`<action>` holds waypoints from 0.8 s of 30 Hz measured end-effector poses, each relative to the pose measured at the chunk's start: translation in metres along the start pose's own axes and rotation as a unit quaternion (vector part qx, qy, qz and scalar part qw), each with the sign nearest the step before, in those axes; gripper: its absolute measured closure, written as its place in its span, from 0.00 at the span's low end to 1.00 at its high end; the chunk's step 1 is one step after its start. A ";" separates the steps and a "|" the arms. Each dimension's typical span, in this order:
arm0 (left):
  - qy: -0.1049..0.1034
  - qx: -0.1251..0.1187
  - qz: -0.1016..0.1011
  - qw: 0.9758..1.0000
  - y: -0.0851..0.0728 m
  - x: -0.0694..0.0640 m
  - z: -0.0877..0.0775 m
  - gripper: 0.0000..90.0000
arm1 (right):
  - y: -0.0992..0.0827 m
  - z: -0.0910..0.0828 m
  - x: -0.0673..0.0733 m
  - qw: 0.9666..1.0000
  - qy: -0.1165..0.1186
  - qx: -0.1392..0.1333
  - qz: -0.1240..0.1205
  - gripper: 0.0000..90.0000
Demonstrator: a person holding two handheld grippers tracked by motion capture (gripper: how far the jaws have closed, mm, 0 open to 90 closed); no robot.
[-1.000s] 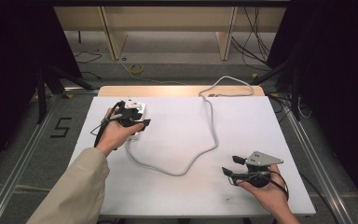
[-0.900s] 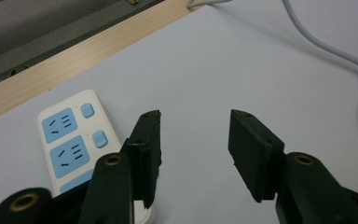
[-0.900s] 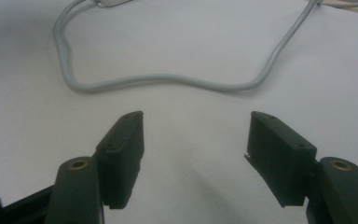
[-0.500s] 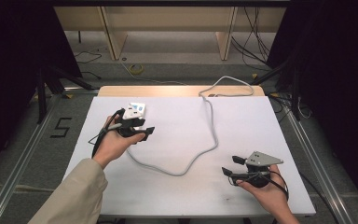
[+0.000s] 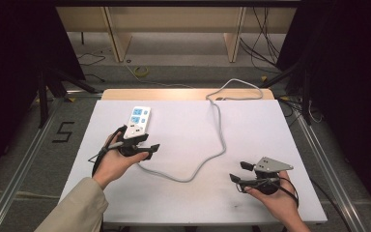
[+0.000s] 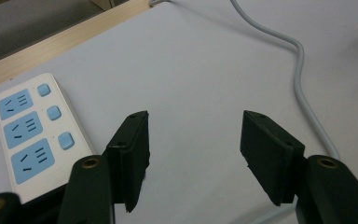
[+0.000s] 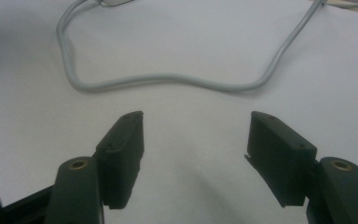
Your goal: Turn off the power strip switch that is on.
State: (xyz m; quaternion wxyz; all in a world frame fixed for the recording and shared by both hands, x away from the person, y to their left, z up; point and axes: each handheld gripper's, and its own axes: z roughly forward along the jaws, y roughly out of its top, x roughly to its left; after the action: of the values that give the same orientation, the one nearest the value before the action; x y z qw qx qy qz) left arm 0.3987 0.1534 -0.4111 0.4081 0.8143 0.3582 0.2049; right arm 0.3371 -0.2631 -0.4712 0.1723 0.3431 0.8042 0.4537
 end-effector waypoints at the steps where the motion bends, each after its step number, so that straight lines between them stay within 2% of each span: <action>1: 0.000 -0.002 -0.002 1.000 -0.002 -0.001 0.000 0.46 | 0.000 0.000 0.000 1.000 0.000 0.001 -0.001 0.41; 11: -0.013 -0.002 0.007 1.000 -0.019 -0.011 -0.001 0.41 | 0.000 0.000 0.000 1.000 0.002 0.000 -0.001 0.41; 24: -0.010 -0.018 0.007 1.000 -0.046 -0.017 -0.006 0.36 | -0.003 -0.003 0.001 1.000 0.008 0.002 -0.003 0.41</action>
State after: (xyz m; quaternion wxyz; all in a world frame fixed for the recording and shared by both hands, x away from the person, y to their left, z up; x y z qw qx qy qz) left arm 0.3651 0.1627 -0.4456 0.4250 0.8111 0.3446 0.2065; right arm 0.3334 -0.2658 -0.4722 0.1667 0.3375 0.8077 0.4538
